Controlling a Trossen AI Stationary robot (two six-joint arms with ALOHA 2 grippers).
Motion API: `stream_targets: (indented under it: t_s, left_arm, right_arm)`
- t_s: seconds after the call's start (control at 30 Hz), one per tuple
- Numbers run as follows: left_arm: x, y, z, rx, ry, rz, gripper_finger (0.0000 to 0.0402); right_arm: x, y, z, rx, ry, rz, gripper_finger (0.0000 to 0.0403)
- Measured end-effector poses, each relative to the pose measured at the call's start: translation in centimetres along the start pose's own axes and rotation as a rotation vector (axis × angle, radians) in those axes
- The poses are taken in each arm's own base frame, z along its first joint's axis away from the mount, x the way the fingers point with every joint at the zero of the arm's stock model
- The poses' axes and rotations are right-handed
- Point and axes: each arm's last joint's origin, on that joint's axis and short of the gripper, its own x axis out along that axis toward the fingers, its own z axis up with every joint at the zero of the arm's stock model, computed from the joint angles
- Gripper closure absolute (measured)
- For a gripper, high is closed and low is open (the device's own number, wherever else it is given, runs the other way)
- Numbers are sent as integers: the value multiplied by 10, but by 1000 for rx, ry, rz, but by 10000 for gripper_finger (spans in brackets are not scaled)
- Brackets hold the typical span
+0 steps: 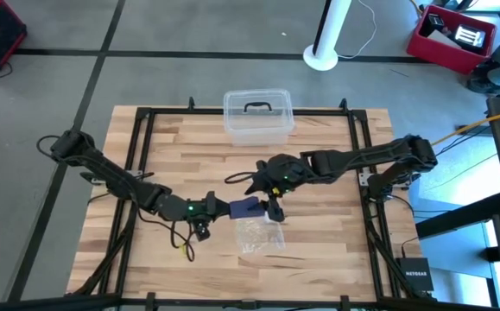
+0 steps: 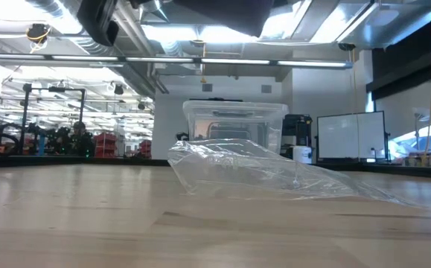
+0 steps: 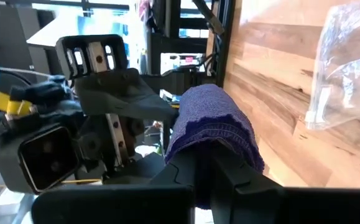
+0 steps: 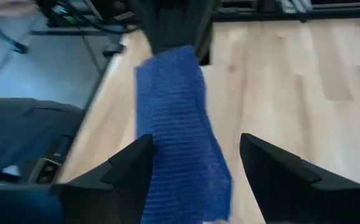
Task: Roll bandage
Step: Roll the violet bandage
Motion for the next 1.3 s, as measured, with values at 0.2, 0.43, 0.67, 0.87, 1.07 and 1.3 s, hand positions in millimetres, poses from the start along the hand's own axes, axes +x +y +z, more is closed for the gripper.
stream_targets:
  t_s: [0.2, 0.43, 0.67, 0.87, 1.07, 1.3]
  left_arm:
    - [-2, 0, 3, 20, -12, 2, 396]
    - [-2, -1, 3, -5, -11, -3, 396]
    - [-2, -1, 3, -6, -11, -3, 396]
    - [-2, -1, 3, -7, -10, -4, 396]
    - [-2, -1, 2, -18, -5, -10, 396]
    - [-2, -7, 1, -54, 18, -59, 396]
  right_arm:
    - [11, -8, -1, 34, 0, 103, 160]
    - [11, -9, 0, 38, -3, 166, 183]
    - [9, -9, 0, 37, -5, 153, 291]
    - [9, -9, 0, 11, -6, 137, 388]
    - [-2, -8, 6, -2, -10, 67, 390]
    - [-25, -3, 13, 3, 37, -2, 395]
